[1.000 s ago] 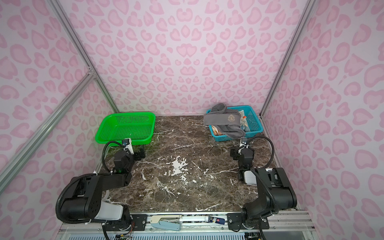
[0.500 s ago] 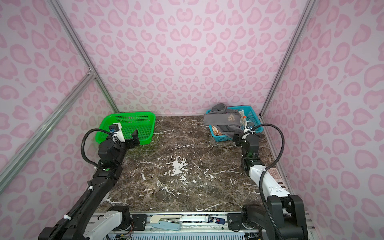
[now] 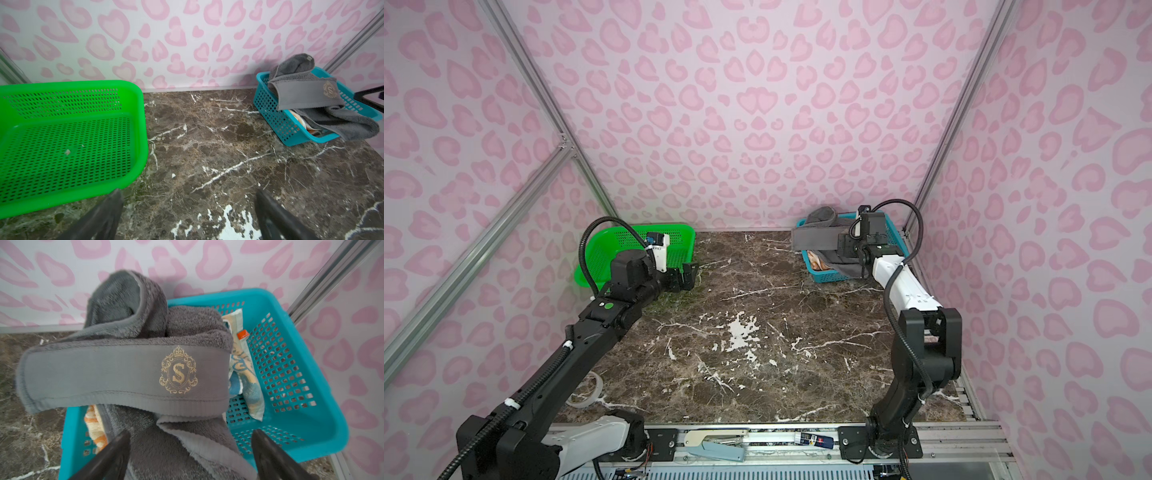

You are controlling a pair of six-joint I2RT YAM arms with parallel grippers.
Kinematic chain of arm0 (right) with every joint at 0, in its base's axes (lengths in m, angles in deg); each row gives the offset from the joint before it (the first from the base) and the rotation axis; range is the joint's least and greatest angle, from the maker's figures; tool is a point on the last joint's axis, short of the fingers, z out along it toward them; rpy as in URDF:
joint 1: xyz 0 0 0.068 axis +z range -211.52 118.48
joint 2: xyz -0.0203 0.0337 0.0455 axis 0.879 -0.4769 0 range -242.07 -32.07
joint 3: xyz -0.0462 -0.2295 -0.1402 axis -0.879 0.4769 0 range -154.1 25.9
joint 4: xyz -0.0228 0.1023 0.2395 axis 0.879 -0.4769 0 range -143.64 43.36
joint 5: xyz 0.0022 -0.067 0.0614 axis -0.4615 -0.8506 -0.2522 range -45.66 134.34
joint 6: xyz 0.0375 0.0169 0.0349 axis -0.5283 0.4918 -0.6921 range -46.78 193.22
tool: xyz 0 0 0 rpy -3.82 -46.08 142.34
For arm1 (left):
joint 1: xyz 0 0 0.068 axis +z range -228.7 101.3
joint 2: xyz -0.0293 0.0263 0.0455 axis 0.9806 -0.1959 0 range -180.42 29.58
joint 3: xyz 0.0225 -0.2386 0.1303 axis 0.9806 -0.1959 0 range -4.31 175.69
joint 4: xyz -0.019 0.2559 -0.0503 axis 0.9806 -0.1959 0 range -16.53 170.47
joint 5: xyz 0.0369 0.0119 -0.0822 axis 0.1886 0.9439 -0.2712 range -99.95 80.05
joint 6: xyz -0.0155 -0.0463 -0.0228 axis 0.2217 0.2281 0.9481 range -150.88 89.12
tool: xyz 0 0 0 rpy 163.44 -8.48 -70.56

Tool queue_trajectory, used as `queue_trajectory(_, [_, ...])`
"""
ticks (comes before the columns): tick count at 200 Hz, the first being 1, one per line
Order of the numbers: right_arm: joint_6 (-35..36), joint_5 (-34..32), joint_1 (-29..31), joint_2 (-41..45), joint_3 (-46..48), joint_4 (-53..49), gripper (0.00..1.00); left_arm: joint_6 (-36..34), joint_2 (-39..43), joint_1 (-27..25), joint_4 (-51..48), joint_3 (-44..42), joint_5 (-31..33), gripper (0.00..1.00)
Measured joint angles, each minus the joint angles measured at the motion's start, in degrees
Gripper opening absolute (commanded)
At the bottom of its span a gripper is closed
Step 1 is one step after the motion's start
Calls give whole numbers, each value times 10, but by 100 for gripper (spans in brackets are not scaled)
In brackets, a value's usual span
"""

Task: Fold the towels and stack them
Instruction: 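Reach the right gripper into the teal basket and grasp the grey towel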

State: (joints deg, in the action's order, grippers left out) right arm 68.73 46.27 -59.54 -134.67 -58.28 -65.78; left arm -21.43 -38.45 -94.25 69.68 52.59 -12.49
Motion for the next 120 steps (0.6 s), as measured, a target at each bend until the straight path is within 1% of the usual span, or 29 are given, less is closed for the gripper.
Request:
queue_trajectory(18, [-14, 0, -3, -61, -65, -36, 93, 13, -23, -16, -1, 11, -7, 99])
queue_trajectory(27, [-22, 0, -4, -88, -96, -50, 91, 16, -32, -23, -1, 16, -12, 99])
queue_trajectory(39, [-25, 7, -5, -123, -131, -65, 86, 22, -46, -30, 0, 22, -18, 99])
queue_trajectory(50, [-32, 12, -5, -150, -157, -76, 78, 25, -58, -34, 0, 27, -22, 100])
queue_trajectory(61, [-37, 18, -5, -174, -177, -90, 63, 30, -68, -37, -2, 31, -21, 100])
queue_trajectory(71, [-37, 26, -5, -188, -192, -104, 45, 32, -76, -38, -3, 36, -21, 99])
queue_trajectory(77, [-38, 29, -5, -191, -197, -110, 38, 34, -80, -39, -3, 39, -21, 99])
queue_trajectory(85, [-39, 31, -5, -189, -198, -114, 27, 35, -84, -41, -3, 42, -22, 99])
queue_trajectory(100, [-40, 35, -3, -169, -188, -115, 10, 35, -90, -43, -3, 44, -22, 99])
queue_trajectory(107, [-38, 38, -2, -154, -178, -114, 0, 35, -93, -43, -3, 45, -23, 99])
queue_trajectory(120, [-37, 43, -2, -124, -163, -109, 0, 35, -100, -44, -6, 50, -24, 100])
